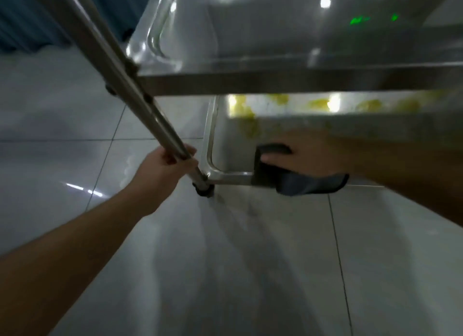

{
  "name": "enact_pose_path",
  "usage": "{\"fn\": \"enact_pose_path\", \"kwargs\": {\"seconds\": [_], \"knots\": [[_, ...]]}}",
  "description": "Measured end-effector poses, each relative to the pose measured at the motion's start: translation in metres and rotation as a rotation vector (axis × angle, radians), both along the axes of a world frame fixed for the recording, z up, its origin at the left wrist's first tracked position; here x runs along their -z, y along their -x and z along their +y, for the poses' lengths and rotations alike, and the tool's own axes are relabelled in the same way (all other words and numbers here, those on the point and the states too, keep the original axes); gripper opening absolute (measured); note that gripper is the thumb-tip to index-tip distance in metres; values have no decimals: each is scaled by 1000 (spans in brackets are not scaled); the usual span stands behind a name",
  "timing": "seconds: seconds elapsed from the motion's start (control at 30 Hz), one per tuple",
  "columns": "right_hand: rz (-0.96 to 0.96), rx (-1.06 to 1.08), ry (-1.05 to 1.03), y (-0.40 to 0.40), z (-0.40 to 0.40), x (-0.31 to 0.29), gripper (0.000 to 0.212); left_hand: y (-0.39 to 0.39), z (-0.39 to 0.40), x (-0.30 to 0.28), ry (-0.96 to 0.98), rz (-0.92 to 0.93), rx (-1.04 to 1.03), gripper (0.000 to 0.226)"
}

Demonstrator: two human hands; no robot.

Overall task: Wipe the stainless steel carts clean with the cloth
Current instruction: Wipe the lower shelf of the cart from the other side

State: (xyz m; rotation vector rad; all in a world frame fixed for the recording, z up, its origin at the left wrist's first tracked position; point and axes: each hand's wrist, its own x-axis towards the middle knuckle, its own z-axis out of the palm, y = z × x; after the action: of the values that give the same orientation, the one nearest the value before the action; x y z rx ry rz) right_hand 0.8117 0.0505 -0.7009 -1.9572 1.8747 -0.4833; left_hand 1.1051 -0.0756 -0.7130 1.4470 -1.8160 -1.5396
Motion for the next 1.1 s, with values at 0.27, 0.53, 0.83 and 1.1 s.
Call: {"fn": "enact_pose_path", "kwargs": {"seconds": [0.27, 0.53, 0.83, 1.1], "knots": [[-278, 393, -6, 13, -42, 22, 66, 11, 7, 14, 94, 87, -127, 18], [-402, 773, 370, -11, -58, 26, 43, 37, 13, 22, 128, 169, -273, 16], [168, 83, -104, -118, -84, 95, 46, 46, 15, 34, 210, 244, -353, 22], [203, 424, -194, -45, -26, 112, 63, 45, 13, 36, 177, 304, -326, 17]]}}
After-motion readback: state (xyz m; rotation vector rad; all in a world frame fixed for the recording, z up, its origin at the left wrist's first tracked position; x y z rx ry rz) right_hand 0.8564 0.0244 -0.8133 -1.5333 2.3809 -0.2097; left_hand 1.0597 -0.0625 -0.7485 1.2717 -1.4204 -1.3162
